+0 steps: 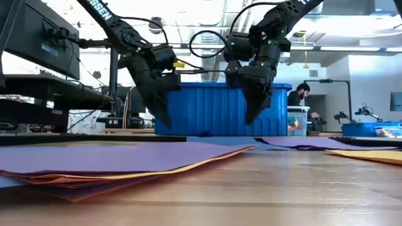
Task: Organize paper
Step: Stack the blue paper on top of the other blue paper
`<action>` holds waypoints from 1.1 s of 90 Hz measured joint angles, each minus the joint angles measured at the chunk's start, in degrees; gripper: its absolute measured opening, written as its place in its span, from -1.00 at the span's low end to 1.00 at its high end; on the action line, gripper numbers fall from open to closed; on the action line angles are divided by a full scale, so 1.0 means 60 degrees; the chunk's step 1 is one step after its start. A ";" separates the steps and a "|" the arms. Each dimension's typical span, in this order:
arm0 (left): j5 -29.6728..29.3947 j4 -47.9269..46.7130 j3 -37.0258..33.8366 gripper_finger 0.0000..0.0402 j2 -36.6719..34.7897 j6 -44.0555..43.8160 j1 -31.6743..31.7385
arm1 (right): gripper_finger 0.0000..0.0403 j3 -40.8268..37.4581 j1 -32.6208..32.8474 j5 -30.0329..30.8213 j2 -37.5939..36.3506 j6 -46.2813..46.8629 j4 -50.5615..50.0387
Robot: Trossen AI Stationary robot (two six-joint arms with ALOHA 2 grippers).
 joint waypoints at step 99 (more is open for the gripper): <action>0.0037 -0.1020 0.0747 -1.00 0.1742 0.1631 -0.0780 | -1.00 0.0000 -0.0106 -0.0124 -0.0004 -0.0027 -0.0461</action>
